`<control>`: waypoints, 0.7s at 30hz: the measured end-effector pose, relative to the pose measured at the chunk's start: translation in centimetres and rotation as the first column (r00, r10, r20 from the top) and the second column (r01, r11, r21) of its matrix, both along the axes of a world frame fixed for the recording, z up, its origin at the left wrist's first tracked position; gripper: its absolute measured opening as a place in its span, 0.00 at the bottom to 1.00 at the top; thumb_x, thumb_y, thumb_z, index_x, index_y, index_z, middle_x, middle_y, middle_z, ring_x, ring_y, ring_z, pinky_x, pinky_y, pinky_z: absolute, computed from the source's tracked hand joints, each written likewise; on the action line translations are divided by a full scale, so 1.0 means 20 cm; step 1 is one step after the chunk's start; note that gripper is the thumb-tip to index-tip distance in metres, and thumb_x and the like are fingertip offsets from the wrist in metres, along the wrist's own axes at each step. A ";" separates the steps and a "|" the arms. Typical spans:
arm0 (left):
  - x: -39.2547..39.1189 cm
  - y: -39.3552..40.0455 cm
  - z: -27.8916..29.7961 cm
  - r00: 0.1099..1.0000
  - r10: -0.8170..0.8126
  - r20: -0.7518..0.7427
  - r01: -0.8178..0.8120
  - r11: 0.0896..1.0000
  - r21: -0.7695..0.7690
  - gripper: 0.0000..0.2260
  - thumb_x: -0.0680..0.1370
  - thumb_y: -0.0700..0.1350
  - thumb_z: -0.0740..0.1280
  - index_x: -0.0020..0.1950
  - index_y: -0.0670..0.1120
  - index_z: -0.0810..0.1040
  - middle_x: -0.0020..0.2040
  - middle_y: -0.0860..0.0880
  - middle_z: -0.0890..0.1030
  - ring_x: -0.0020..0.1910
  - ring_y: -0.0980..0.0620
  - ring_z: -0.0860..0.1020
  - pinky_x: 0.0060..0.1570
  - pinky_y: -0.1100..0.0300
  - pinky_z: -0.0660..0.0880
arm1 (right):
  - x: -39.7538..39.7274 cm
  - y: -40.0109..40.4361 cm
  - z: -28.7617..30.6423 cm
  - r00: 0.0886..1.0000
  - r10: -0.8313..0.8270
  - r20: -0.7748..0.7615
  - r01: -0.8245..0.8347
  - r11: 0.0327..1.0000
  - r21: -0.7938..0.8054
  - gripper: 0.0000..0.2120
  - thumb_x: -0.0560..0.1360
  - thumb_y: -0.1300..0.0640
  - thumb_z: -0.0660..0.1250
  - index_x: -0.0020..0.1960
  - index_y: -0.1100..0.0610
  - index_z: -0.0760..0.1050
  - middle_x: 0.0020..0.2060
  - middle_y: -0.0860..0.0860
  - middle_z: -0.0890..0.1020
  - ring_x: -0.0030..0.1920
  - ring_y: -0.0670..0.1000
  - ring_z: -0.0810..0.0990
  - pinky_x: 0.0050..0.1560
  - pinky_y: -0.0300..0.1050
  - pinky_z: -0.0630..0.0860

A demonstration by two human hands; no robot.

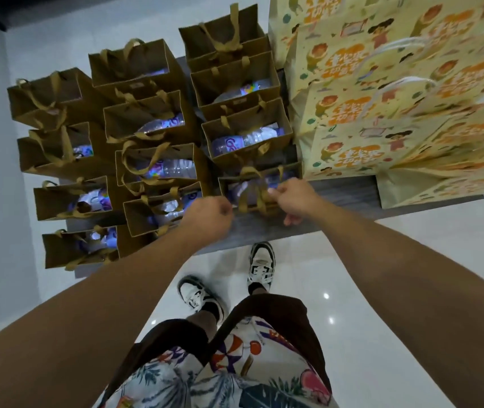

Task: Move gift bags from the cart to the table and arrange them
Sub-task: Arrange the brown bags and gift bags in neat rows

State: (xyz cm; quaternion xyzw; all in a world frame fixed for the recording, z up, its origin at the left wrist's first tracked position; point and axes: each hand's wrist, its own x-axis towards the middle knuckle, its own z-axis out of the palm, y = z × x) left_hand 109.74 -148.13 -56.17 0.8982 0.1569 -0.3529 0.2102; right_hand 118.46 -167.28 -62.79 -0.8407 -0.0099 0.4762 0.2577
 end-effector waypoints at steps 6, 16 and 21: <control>0.09 0.02 -0.02 0.996 0.078 0.044 -0.076 0.996 -0.051 0.09 0.81 0.44 0.63 0.55 0.47 0.83 0.52 0.44 0.83 0.52 0.43 0.78 0.49 0.50 0.78 | 0.14 0.07 0.07 0.818 0.066 0.572 -0.054 0.998 -0.039 0.11 0.81 0.49 0.64 0.58 0.52 0.82 0.49 0.54 0.84 0.50 0.58 0.81 0.45 0.47 0.74; 0.25 0.23 -0.15 0.990 0.099 0.098 -0.097 0.995 -0.018 0.09 0.81 0.47 0.63 0.57 0.48 0.81 0.51 0.46 0.81 0.48 0.45 0.81 0.47 0.48 0.81 | 0.49 0.33 -0.08 0.913 0.277 0.299 -0.224 0.954 -0.199 0.14 0.83 0.53 0.59 0.64 0.49 0.79 0.59 0.56 0.81 0.59 0.59 0.78 0.57 0.52 0.78; 0.32 0.31 -0.17 0.988 0.122 0.098 -0.118 0.992 -0.044 0.08 0.82 0.47 0.63 0.58 0.49 0.80 0.52 0.48 0.81 0.47 0.50 0.80 0.47 0.51 0.81 | 0.55 0.40 -0.04 0.947 0.170 0.273 -0.124 0.976 -0.178 0.12 0.82 0.52 0.61 0.60 0.50 0.81 0.51 0.53 0.83 0.53 0.55 0.80 0.54 0.52 0.79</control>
